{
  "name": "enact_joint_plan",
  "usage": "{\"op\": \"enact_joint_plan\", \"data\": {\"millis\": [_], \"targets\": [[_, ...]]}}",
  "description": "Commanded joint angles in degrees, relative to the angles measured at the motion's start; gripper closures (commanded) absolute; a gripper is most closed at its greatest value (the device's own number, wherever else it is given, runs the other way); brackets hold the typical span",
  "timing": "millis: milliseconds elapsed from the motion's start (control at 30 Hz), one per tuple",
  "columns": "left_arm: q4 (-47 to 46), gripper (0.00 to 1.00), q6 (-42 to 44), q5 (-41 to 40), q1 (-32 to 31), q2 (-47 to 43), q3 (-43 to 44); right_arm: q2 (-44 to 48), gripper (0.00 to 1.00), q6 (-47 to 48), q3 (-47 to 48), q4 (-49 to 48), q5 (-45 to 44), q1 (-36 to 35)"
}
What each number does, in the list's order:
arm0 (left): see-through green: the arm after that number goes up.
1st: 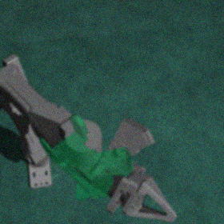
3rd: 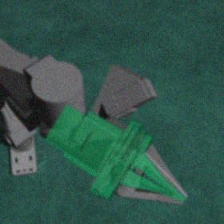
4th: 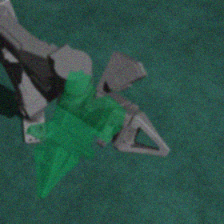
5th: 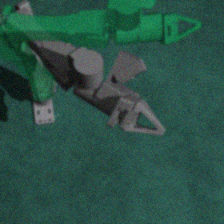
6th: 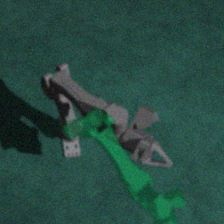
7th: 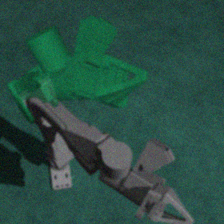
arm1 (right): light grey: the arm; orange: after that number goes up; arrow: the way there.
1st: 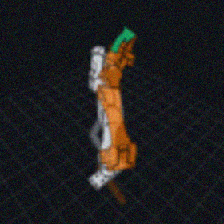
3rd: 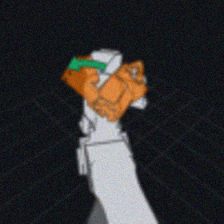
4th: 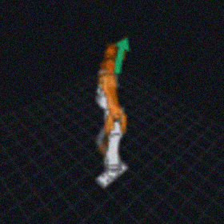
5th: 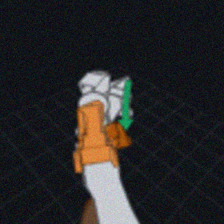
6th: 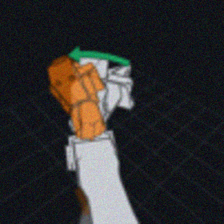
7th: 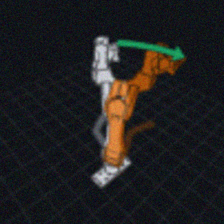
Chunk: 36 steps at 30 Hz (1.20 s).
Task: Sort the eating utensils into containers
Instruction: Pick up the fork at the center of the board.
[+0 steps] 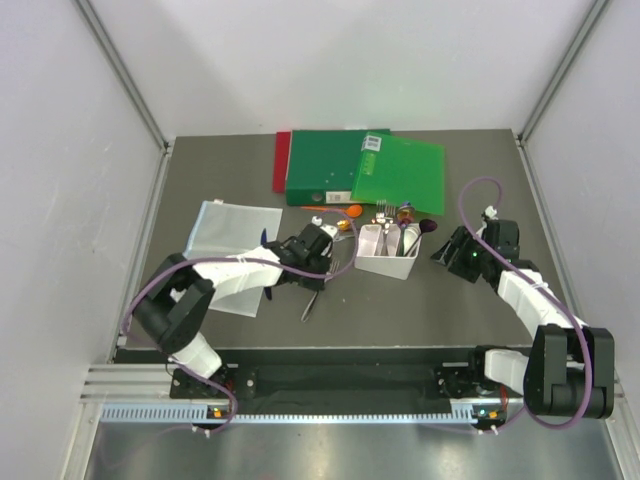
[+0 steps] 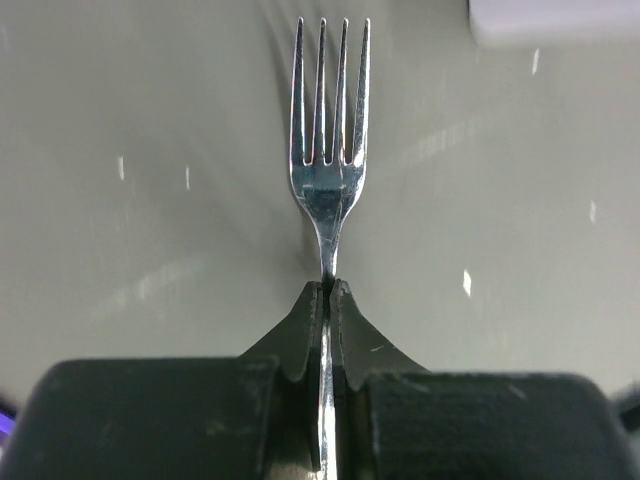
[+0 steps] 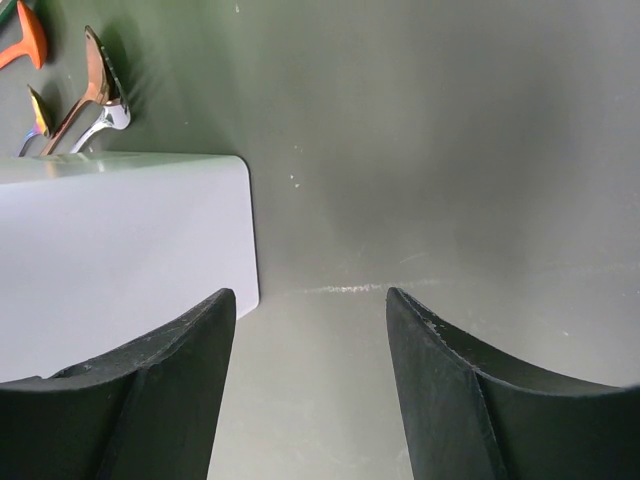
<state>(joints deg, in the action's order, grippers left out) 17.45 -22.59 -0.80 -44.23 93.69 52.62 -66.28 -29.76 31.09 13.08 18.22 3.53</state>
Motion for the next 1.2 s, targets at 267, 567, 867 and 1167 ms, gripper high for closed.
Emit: {"op": "enact_joint_plan", "data": {"millis": [267, 567, 867, 1167], "targets": [[6.4, 1.00, -1.8, 0.5, -0.3, -2.4, -2.8, 1.1, 0.39, -0.9, -0.4, -2.3, 1.0, 0.4], [6.7, 0.91, -2.0, -0.1, -2.4, 7.1, -0.3, 2.4, 0.38, 0.1, -0.4, -0.5, 0.3, 0.4], [8.1, 0.69, -1.7, -2.3, -2.8, 9.6, 2.1, 1.8, 0.38, 0.0, 0.5, -0.5, 0.6, 0.4], [7.5, 1.00, -1.4, -0.6, -2.8, 11.0, 1.5, 1.7, 0.38, 0.1, 0.0, -0.7, 0.5, 0.4]]}}
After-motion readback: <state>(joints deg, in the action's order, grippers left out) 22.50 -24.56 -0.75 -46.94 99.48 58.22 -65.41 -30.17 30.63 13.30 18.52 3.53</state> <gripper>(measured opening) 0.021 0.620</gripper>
